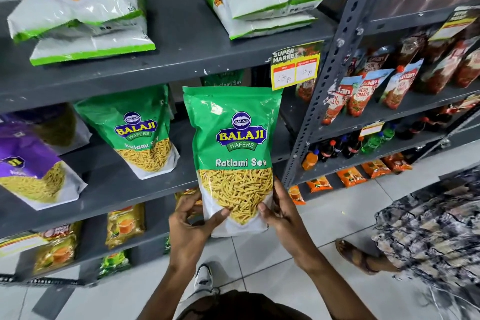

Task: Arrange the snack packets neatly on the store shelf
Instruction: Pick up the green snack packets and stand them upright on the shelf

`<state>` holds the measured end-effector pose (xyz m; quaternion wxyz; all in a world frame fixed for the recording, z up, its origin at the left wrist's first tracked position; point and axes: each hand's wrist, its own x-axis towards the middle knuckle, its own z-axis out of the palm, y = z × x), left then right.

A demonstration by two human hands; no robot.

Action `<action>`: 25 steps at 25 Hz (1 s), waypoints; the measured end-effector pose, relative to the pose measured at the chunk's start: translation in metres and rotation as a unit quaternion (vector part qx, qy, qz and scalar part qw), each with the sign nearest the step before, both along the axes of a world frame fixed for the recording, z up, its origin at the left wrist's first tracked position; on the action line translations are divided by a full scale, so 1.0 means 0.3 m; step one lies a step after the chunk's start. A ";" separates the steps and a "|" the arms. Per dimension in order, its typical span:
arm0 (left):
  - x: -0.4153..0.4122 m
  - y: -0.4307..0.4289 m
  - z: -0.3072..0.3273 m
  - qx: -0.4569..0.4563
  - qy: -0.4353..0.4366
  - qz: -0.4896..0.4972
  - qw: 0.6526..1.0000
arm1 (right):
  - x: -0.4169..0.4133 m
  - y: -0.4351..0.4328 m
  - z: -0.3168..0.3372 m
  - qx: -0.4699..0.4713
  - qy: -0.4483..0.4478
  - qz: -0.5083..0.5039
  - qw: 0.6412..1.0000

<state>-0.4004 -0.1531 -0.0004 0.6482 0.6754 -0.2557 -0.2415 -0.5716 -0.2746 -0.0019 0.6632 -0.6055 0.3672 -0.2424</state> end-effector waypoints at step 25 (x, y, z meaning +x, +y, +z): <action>0.271 -0.700 -0.161 0.129 -0.059 -0.005 0.990 | 0.390 -0.597 -0.060 -0.136 0.142 -0.071 0.978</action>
